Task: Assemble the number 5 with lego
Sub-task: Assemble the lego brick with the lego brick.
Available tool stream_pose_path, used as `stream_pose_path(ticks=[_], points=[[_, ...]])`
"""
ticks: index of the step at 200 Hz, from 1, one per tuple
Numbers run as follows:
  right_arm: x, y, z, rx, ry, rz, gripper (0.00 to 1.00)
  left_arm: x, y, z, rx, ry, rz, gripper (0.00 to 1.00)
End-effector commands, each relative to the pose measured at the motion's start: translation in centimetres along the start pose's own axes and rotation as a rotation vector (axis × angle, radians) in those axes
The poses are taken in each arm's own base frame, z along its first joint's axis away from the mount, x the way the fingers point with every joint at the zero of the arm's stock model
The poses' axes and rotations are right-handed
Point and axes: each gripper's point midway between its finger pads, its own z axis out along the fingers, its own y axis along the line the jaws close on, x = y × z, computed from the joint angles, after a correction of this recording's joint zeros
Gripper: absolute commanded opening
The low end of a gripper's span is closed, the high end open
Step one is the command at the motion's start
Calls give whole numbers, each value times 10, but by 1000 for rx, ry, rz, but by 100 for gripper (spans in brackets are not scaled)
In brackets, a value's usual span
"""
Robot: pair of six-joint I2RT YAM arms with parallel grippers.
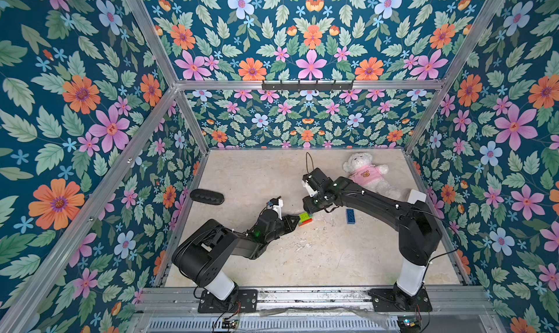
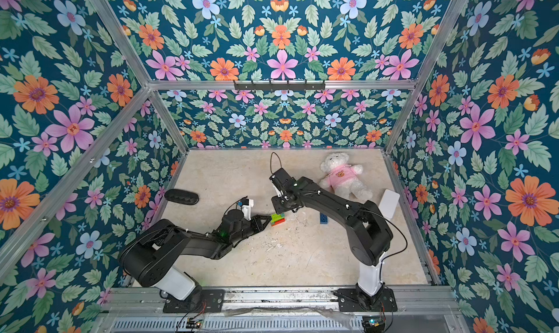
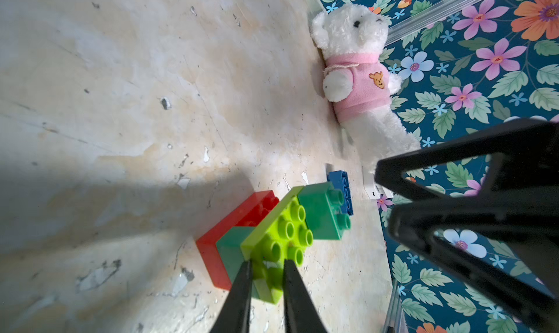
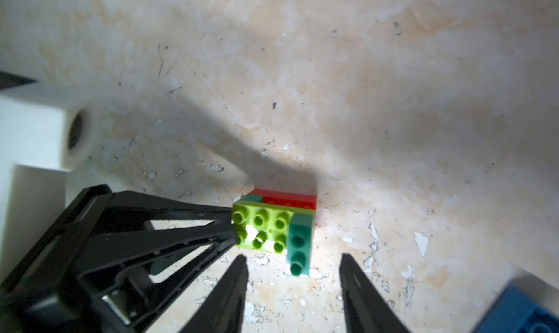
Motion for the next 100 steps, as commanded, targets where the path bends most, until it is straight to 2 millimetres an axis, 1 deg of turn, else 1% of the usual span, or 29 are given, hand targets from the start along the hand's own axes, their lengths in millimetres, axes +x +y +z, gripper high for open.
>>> stream_pose_path(ticks=[1, 11, 13, 15, 18, 27, 44, 60, 83, 100], points=[[-12, -1, -8, -146, -116, 138, 63, 32, 52, -8, -208, 113, -27, 21], [-11, -5, -10, -216, -157, 193, 66, 33, 52, -8, -207, 115, -26, 21], [-6, -7, -6, -221, -147, 205, 67, 33, 52, -8, -208, 116, -27, 21], [-11, -6, -15, -242, -184, 212, 68, 33, 52, -8, -209, 115, -26, 21], [-13, -6, -18, -272, -205, 228, 68, 32, 52, -7, -208, 115, -24, 21], [-8, -5, -19, -353, -222, 263, 69, 33, 52, -7, -210, 117, -23, 21], [-7, -2, -23, -463, -269, 304, 70, 33, 51, -7, -209, 119, -22, 21], [-5, -3, -21, -498, -295, 321, 70, 33, 52, -7, -212, 117, -20, 21], [-3, -6, -13, -534, -295, 358, 71, 33, 53, -7, -214, 118, -20, 21], [-3, -3, -10, -589, -303, 371, 71, 34, 54, -8, -216, 122, -19, 20]])
